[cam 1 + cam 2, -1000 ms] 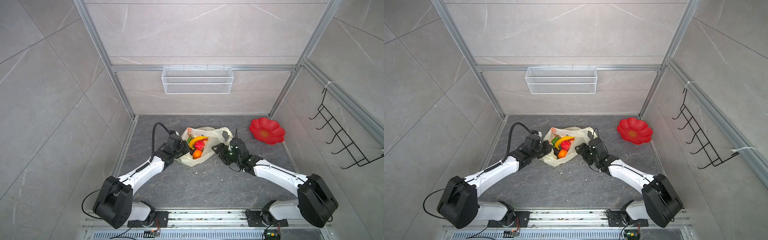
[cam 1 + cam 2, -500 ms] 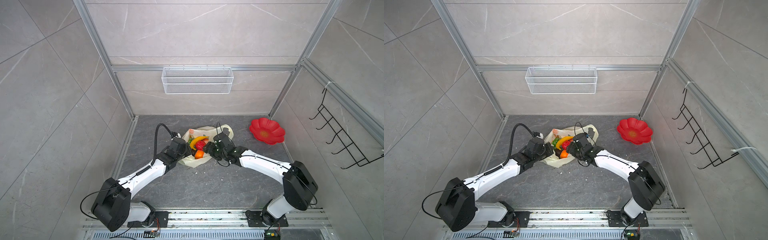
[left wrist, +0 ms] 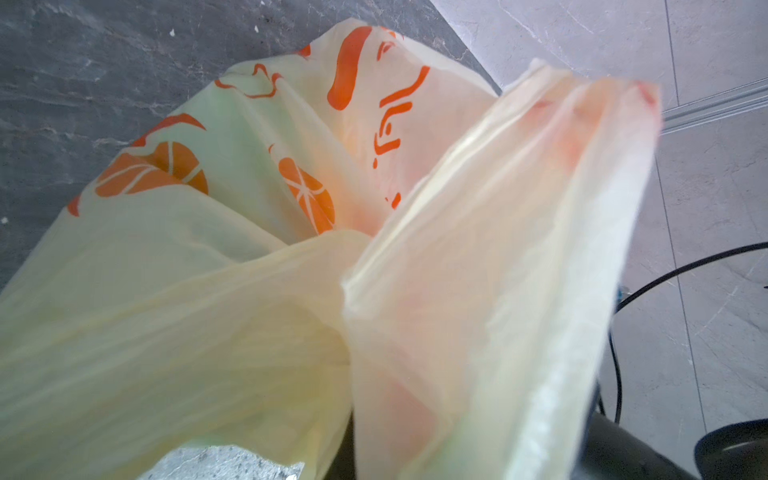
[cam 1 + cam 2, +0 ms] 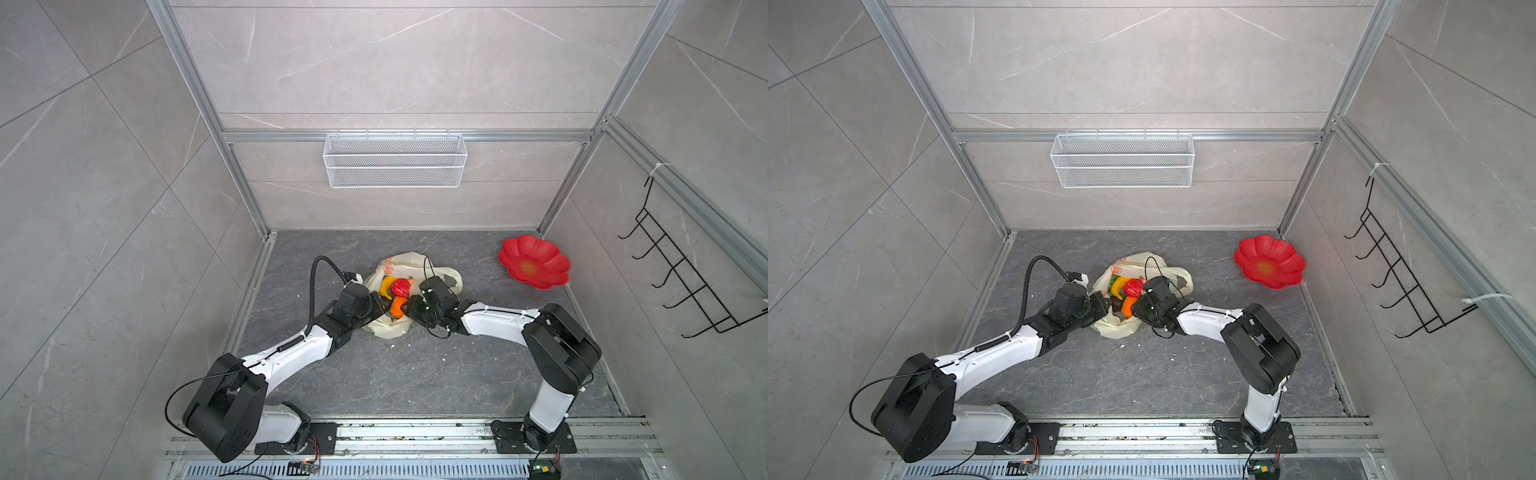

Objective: Take the fake fruits out of the plastic bag
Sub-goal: 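Hold the bag edges with both grippers and pull the opening wider over the fruits, then hold the bag edge with the left gripper while the right gripper releases and lifts away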

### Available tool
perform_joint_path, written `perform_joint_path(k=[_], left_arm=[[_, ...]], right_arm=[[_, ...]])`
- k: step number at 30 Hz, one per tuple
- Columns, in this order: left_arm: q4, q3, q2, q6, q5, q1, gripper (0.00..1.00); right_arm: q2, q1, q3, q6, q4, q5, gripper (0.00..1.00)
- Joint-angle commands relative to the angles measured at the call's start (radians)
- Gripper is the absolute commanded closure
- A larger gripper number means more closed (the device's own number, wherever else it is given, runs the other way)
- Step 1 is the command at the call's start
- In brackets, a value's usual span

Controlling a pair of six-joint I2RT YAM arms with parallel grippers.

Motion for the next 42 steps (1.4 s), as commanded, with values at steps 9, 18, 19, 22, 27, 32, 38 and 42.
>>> perform_joint_path(k=[9,18,19,22,27,32,38,42], left_arm=[[0.220,-0.169,-0.096,-0.115,0.305,0.330,1.00],[0.329,-0.188,-0.148,-0.181,0.566,0.650,1.00],[0.355,-0.198,-0.156,-0.213,0.599,0.698,1.00],[0.374,-0.218,-0.184,-0.249,0.663,0.777,1.00],[0.267,-0.239,-0.229,-0.168,0.660,0.771,1.00],[0.065,-0.183,-0.210,-0.021,0.603,0.673,1.00],[-0.215,-0.064,-0.227,0.178,0.454,0.543,1.00],[-0.390,-0.005,-0.252,0.301,0.334,0.479,1.00]], right_arm=[[-0.006,-0.078,-0.020,-0.087,0.138,-0.040,1.00],[0.075,-0.114,0.004,-0.064,0.480,-0.153,1.00],[0.083,-0.115,-0.001,-0.059,0.512,-0.154,1.00],[0.077,-0.117,-0.031,-0.098,0.545,-0.161,1.00],[0.072,-0.086,-0.129,-0.136,0.620,-0.176,1.00],[0.089,-0.044,-0.159,-0.145,0.576,-0.164,0.99],[-0.051,-0.028,-0.151,-0.242,0.301,-0.064,0.46],[-0.186,0.023,-0.094,-0.393,0.035,0.084,0.38]])
